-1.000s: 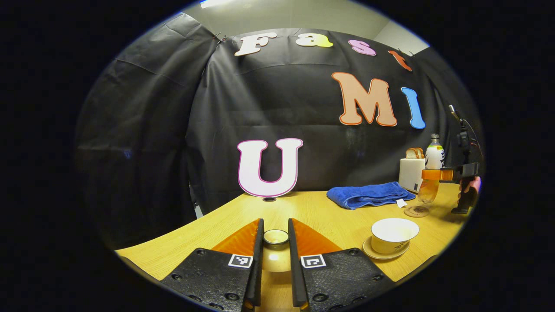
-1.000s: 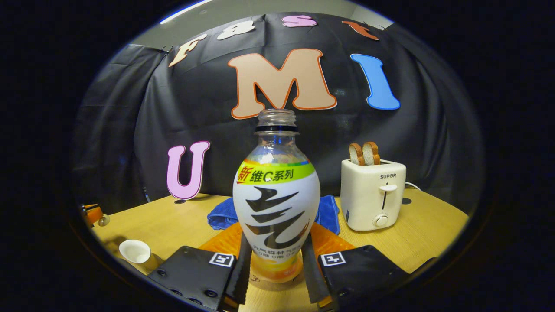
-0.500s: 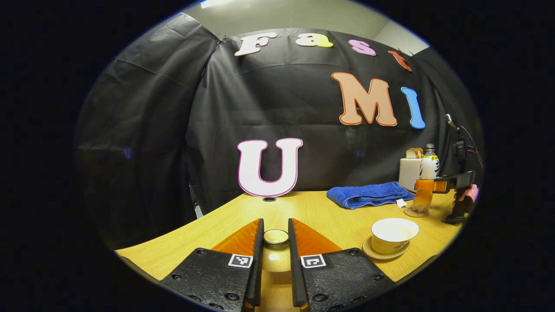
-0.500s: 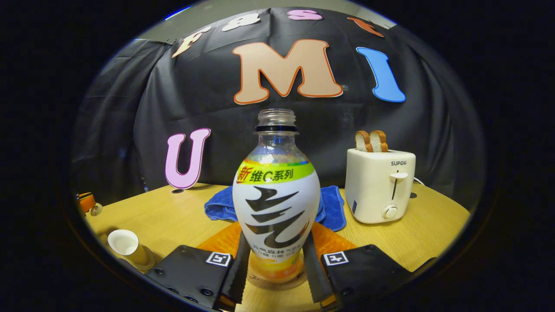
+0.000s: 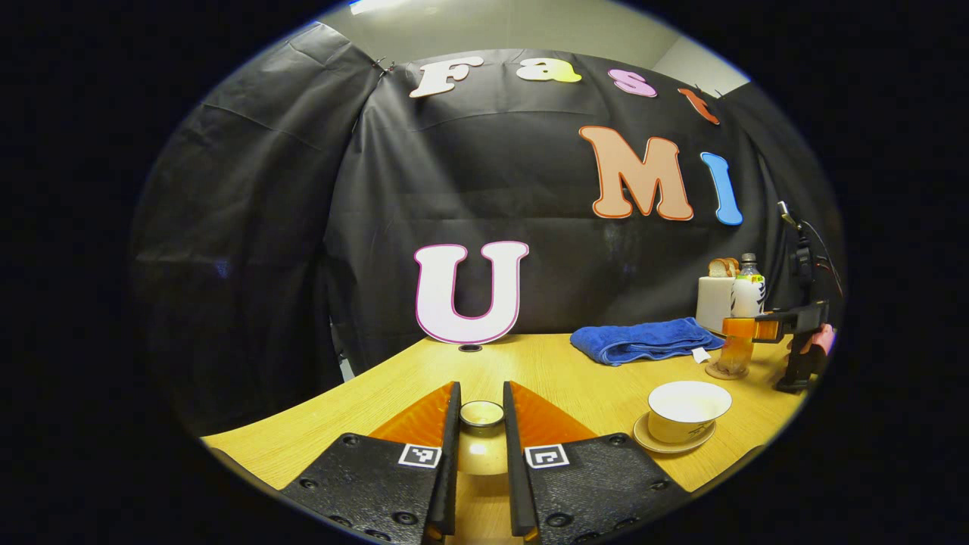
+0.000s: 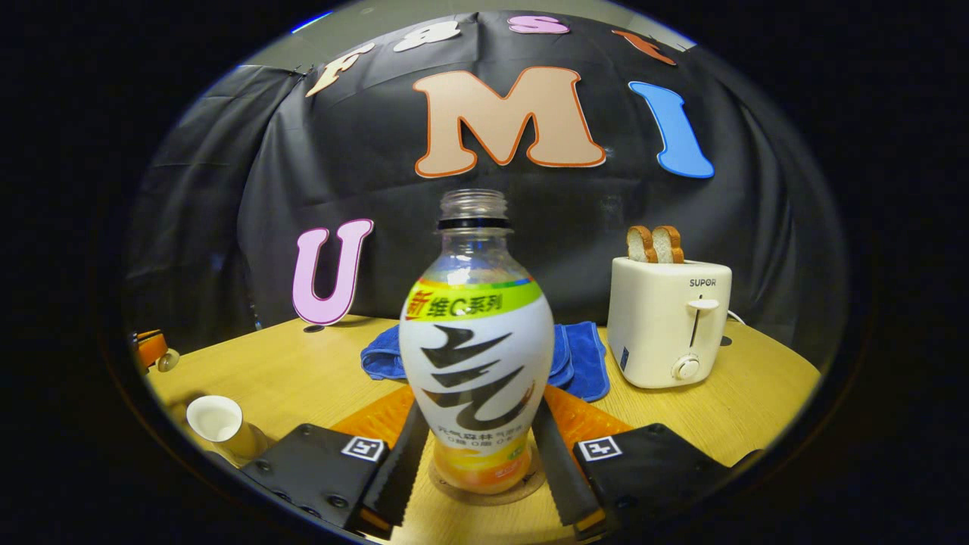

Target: Open the teacup lid with one hand, grasp the water bottle and pour water into the teacup with the other hand; after pouring, place the water bottle on the coaster and then close the teacup lid.

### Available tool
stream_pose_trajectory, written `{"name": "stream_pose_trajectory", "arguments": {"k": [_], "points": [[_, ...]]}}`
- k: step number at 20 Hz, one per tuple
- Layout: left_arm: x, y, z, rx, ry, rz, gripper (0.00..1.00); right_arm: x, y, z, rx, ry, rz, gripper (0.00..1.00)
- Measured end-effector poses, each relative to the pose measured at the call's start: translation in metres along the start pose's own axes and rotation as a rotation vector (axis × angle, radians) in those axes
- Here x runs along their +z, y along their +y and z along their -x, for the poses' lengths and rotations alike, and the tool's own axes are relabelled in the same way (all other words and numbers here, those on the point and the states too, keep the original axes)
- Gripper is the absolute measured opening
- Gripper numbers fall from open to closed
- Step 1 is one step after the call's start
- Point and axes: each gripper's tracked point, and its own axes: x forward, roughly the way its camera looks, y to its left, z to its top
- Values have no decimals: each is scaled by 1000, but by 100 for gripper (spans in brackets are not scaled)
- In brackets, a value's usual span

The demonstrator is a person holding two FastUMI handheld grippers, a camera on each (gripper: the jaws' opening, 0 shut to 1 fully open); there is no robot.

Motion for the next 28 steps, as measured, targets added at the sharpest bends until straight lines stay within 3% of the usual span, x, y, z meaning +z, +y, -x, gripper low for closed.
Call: {"name": "stream_pose_trajectory", "arguments": {"k": [1,2,6,11,15,21,28], "points": [[0,0,0,0,0,0,25,0,0,3,-5,-1,7,85],[0,0,0,0,0,0,25,0,0,3,-7,-5,7,82],[0,0,-1,-2,0,1,25,3,-3,7,-5,-19,-6,92],[0,-1,0,-5,1,1,25,8,-4,27,4,-54,15,88],[0,-6,-3,-22,0,3,25,10,-11,55,-26,-86,2,92],[-2,-40,-20,-123,5,6,25,14,-25,110,-86,-154,7,87],[1,-104,-26,-329,-4,14,25,12,-54,148,-190,-163,3,87]]}}
